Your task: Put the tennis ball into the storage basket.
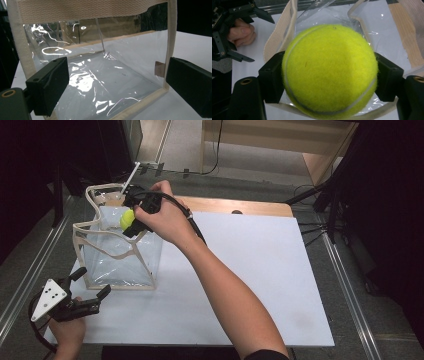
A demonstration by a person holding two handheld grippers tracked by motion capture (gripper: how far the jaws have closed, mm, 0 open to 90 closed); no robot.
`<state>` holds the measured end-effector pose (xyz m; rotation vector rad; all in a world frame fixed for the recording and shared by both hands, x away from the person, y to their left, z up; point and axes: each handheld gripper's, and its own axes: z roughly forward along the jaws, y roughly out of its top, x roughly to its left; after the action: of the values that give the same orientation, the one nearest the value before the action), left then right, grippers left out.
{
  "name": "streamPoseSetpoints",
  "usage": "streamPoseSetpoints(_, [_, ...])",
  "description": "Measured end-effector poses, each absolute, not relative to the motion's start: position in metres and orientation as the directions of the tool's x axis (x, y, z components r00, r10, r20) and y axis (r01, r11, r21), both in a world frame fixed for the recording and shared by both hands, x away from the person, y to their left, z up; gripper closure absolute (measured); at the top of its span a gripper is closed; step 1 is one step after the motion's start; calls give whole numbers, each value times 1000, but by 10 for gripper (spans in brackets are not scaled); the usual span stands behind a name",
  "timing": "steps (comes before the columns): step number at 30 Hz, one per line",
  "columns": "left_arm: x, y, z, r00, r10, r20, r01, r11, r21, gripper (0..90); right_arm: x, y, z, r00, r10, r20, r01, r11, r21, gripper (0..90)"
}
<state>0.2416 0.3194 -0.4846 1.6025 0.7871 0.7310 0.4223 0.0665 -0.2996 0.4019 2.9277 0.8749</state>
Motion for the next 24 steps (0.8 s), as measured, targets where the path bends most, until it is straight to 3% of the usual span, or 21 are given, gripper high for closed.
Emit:
streamPoseSetpoints(11, [241, 319, -484, 582, 812, 46, 105, -131, 986, 53, 419, 73, -304, -970, 244, -9, 210, 854, 476, 230])
streamPoseSetpoints(15, [241, 319, -484, 581, 813, 45, 105, -130, 986, 53, 417, 71, -302, -968, 249, -23, 206, 847, 490, 176])
streamPoseSetpoints(24, [242, 319, -484, 582, 812, 49, 104, -134, 985, 53, 413, 59, -291, -963, 269, -21, 215, 812, 543, 143])
